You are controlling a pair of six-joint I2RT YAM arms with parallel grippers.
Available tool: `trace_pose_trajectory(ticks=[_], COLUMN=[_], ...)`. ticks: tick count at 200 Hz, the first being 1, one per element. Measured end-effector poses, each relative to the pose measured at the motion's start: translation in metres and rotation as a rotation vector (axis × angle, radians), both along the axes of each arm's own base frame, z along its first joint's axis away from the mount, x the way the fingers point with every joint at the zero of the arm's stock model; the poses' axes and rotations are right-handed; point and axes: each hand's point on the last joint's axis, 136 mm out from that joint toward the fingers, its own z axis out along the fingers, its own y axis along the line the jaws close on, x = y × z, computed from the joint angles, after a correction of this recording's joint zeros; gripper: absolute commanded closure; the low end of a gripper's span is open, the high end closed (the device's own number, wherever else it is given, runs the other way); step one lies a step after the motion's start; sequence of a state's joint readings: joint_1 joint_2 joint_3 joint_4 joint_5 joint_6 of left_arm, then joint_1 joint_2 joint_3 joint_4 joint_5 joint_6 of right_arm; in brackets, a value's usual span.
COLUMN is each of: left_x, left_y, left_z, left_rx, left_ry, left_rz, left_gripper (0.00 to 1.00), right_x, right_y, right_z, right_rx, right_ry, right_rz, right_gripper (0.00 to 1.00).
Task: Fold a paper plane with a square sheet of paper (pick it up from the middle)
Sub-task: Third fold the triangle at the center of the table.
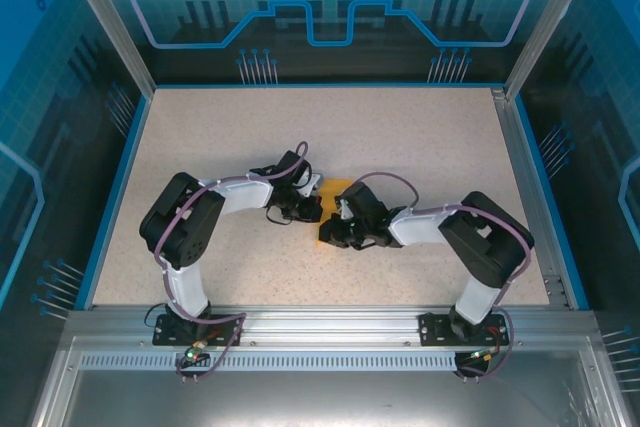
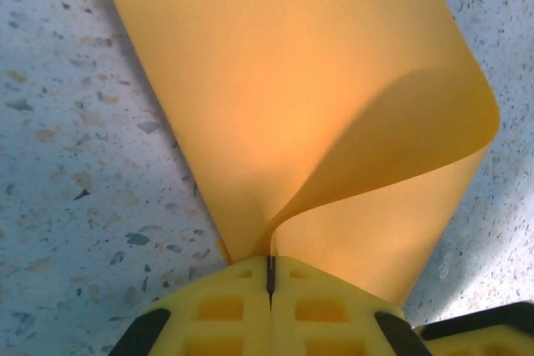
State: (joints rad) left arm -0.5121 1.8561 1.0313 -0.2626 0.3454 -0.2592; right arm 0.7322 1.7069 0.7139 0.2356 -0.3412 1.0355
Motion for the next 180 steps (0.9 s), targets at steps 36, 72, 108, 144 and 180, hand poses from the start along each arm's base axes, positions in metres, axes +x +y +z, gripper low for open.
trace_pose_trajectory(ticks=[36, 72, 108, 144, 180], left_x=[0.000, 0.000, 0.000, 0.000, 0.000], left_y=[0.000, 0.000, 0.000, 0.000, 0.000], left_z=[0.000, 0.000, 0.000, 0.000, 0.000], left_rx=[0.000, 0.000, 0.000, 0.000, 0.001], left_ry=[0.000, 0.000, 0.000, 0.000, -0.001], left_rz=[0.000, 0.000, 0.000, 0.000, -0.003], left_gripper=[0.94, 0.94, 0.94, 0.94, 0.94], right_x=[0.023, 0.021, 0.020, 0.020, 0.022], right_y=[-0.013, -0.011, -0.013, -0.012, -0.017], right_z=[0.010, -0.003, -0.015, -0.017, -0.013], right_rx=[0.036, 0.033, 0.012, 0.014, 0.013], right_ry=[-0.025, 0.002, 0.021, 0.024, 0.018], right_rz=[-0.052, -0.039, -0.043, -0.039, -0.042], right_gripper=[0.87, 0.87, 0.87, 0.87, 0.86])
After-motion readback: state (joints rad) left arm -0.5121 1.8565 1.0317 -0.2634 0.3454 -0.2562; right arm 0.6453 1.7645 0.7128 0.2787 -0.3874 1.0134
